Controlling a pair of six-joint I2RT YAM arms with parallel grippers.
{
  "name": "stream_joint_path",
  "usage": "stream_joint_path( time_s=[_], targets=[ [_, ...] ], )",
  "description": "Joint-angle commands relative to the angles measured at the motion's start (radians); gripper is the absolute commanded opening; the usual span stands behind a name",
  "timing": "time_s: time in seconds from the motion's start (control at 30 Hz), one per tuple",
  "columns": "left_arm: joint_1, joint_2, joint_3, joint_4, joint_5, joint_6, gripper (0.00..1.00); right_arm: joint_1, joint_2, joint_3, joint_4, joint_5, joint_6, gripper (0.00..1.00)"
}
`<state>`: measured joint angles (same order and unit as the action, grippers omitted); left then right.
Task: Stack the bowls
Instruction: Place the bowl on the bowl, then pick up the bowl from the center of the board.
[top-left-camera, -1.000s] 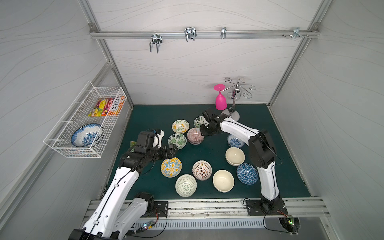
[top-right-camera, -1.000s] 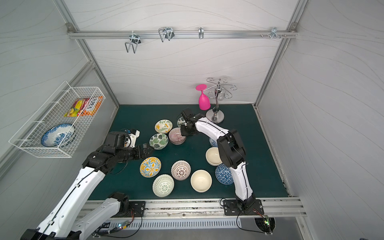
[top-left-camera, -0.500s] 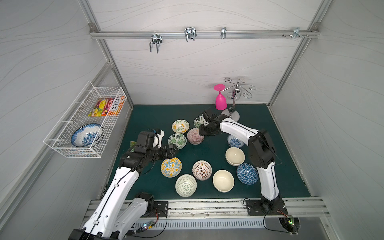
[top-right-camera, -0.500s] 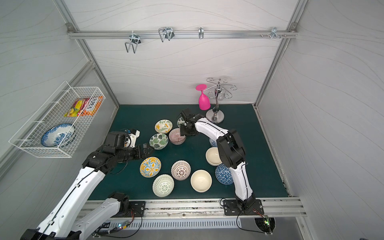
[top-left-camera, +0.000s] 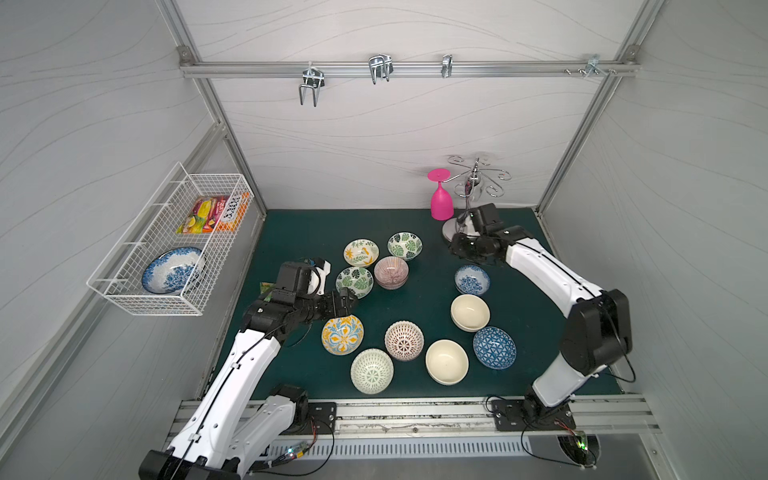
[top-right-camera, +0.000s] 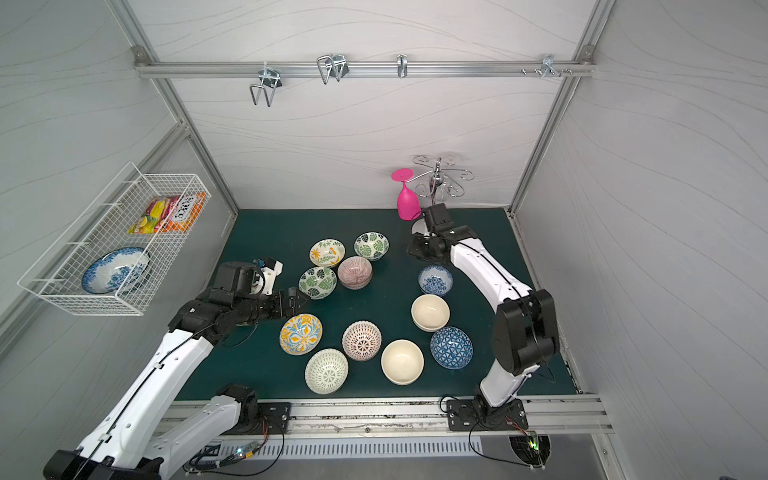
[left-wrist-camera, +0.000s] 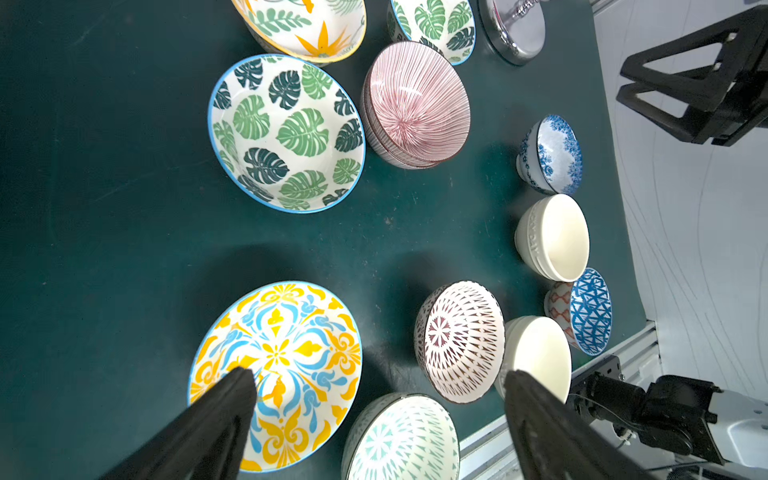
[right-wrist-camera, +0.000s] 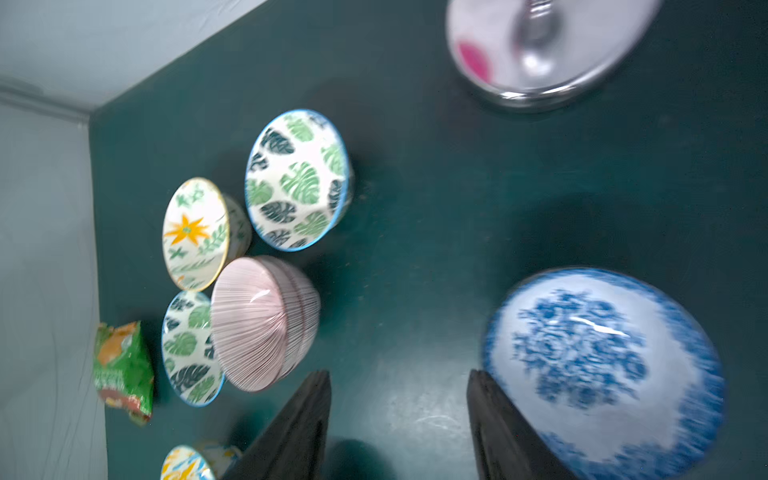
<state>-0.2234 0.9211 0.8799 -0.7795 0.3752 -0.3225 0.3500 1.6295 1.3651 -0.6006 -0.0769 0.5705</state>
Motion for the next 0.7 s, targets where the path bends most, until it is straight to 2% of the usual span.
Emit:
stream_joint_path(
  time_s=[0.0,0.1,0.23,0.47,0.67],
  targets=[
    [-0.027,0.030,-0.005,0.063,0.106,0.007,0.98,-0.071,-0.031,-0.087,-0.028,-0.047,0.021,0.57],
    [-0.109,0.074,0.000,0.070,0.155,0.009,0.96,-0.148,-0.036,-0.138,-0.028,-0.078,0.016,0.56],
    [-0.195,0.101,0.024,0.037,0.110,0.014,0.93,-0.219,-0.022,-0.185,-0.019,-0.088,0.011,0.55],
    [-0.197,0.048,0.051,0.004,0.086,-0.003,0.93,-0.262,0.047,-0.207,-0.023,-0.061,-0.006,0.47],
    [-0.197,-0.022,0.015,0.007,0.041,-0.004,0.94,-0.263,0.090,-0.231,0.007,-0.068,-0.002,0.39]
  ],
)
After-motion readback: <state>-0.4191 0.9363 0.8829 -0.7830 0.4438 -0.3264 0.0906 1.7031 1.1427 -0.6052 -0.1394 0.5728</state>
